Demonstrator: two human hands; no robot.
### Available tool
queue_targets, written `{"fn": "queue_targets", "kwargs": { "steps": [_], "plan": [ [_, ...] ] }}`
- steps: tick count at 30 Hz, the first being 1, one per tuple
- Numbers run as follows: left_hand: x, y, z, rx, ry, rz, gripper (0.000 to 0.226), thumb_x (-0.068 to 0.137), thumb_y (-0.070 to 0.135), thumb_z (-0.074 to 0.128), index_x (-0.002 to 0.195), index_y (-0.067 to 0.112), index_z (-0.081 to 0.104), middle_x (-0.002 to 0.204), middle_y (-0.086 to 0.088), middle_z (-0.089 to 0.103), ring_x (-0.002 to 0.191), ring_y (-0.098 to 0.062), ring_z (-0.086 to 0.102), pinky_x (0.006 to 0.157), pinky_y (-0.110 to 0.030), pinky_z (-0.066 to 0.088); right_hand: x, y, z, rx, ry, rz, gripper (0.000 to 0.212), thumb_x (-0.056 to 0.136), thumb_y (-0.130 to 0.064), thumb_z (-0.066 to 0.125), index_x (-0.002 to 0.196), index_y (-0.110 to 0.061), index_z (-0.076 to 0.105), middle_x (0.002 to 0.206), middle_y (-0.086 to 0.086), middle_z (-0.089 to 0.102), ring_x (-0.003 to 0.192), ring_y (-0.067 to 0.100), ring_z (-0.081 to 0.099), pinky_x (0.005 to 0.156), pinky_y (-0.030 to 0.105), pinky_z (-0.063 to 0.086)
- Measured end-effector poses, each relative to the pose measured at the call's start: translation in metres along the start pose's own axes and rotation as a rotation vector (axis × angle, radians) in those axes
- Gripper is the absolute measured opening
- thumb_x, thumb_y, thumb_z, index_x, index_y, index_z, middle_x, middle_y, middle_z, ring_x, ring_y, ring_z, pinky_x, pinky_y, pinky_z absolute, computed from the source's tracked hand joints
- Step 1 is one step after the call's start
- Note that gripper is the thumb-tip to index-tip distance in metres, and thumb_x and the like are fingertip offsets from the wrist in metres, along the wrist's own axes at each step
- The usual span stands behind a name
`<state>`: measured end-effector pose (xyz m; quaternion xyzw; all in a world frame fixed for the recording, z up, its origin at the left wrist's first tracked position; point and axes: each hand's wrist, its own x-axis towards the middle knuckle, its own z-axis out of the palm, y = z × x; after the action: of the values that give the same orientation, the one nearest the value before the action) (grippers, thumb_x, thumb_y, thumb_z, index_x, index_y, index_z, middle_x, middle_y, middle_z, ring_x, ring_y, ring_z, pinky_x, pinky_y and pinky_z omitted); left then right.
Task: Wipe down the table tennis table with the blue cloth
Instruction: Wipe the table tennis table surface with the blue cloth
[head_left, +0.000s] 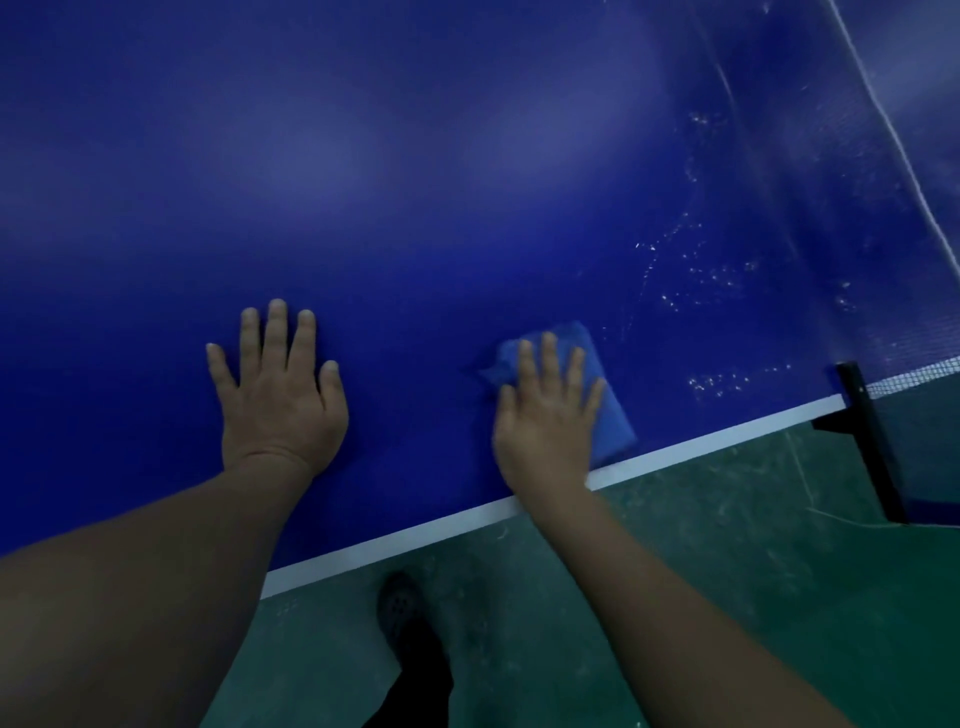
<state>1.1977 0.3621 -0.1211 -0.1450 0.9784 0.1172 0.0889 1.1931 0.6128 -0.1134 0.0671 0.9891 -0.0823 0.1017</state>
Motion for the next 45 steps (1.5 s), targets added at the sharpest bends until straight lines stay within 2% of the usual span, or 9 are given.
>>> {"fn": "queue_targets", "kwargs": {
  "steps": [6,13,16,24,30,32,35,38,45],
  "plan": [
    [0.004,-0.001,-0.001,-0.005,-0.023,0.002,0.067,0.099,0.048,0.017,0.161,0.022,0.012,0.169,-0.001,-0.001,0.155,-0.020,-0.011,0.122,-0.055,-0.010,0.106,-0.081,-0.010,0.092,0.009,-0.108,0.057,0.106,-0.044,0.022,0.160,-0.030,0.010,0.168,-0.006,0.002,0.154,0.027,-0.005,0.121,0.056,-0.006],
    [0.003,0.000,0.000,-0.008,-0.009,0.021,0.071,0.096,0.050,0.013,0.160,0.019,0.015,0.169,-0.003,0.002,0.155,-0.022,-0.009,0.122,-0.057,-0.007,0.095,0.098,-0.037,0.119,0.106,0.584,0.058,0.106,-0.046,0.019,0.161,-0.029,0.008,0.169,-0.004,0.002,0.155,0.029,-0.001,0.121,0.060,0.000],
    [0.003,0.000,0.002,-0.005,-0.011,0.023,0.071,0.097,0.051,0.012,0.160,0.019,0.014,0.169,-0.003,0.002,0.155,-0.023,-0.009,0.122,-0.058,-0.007,0.075,0.102,-0.035,0.149,0.129,0.699,0.059,0.106,-0.045,0.018,0.161,-0.026,0.006,0.169,-0.002,0.000,0.154,0.031,-0.002,0.121,0.060,-0.001],
    [0.003,-0.001,0.002,-0.006,0.005,0.024,0.070,0.097,0.051,0.009,0.160,0.020,0.014,0.169,-0.002,0.002,0.155,-0.021,-0.009,0.122,-0.057,-0.007,-0.018,-0.010,0.013,-0.005,-0.002,-0.203,0.059,0.100,-0.045,0.026,0.157,-0.028,0.028,0.166,-0.004,0.018,0.154,0.029,0.008,0.122,0.058,0.005],
    [0.003,0.000,0.001,-0.003,-0.001,0.028,0.063,0.103,0.046,0.018,0.161,0.020,0.014,0.169,-0.002,0.001,0.155,-0.022,-0.009,0.122,-0.057,-0.008,0.055,0.087,-0.025,0.049,0.028,0.240,0.058,0.105,-0.043,0.027,0.160,-0.031,0.011,0.169,-0.007,0.003,0.155,0.026,-0.003,0.122,0.057,-0.001],
    [0.003,-0.001,0.001,0.002,-0.004,0.024,0.062,0.104,0.044,0.021,0.161,0.020,0.013,0.169,-0.002,0.000,0.155,-0.023,-0.009,0.122,-0.057,-0.008,0.064,0.072,-0.024,0.044,0.048,0.209,0.058,0.105,-0.043,0.026,0.160,-0.031,0.010,0.169,-0.006,0.002,0.155,0.027,-0.002,0.122,0.058,0.000],
    [0.002,-0.001,0.001,0.006,0.000,0.024,0.062,0.104,0.045,0.021,0.161,0.020,0.013,0.169,-0.002,0.001,0.155,-0.022,-0.009,0.122,-0.057,-0.008,0.012,0.042,-0.004,-0.077,-0.005,-0.322,0.060,0.101,-0.043,0.027,0.158,-0.027,0.023,0.166,0.001,0.018,0.153,0.034,0.011,0.120,0.063,0.012],
    [0.002,-0.001,0.001,-0.004,0.005,0.022,0.062,0.104,0.044,0.021,0.161,0.020,0.013,0.169,-0.003,0.001,0.155,-0.022,-0.009,0.122,-0.057,-0.008,-0.038,0.069,0.004,-0.202,-0.110,-0.743,0.058,0.102,-0.044,0.030,0.157,-0.030,0.020,0.166,-0.002,0.016,0.154,0.030,0.009,0.123,0.054,0.002],
    [0.003,0.000,0.001,0.006,0.002,0.023,0.062,0.104,0.045,0.021,0.161,0.020,0.013,0.169,-0.003,0.002,0.155,-0.024,-0.008,0.122,-0.057,-0.007,0.055,0.132,-0.034,0.007,0.044,0.259,0.058,0.106,-0.041,0.028,0.160,-0.028,0.014,0.169,-0.003,0.006,0.155,0.027,0.000,0.122,0.057,0.001]
  ]
}}
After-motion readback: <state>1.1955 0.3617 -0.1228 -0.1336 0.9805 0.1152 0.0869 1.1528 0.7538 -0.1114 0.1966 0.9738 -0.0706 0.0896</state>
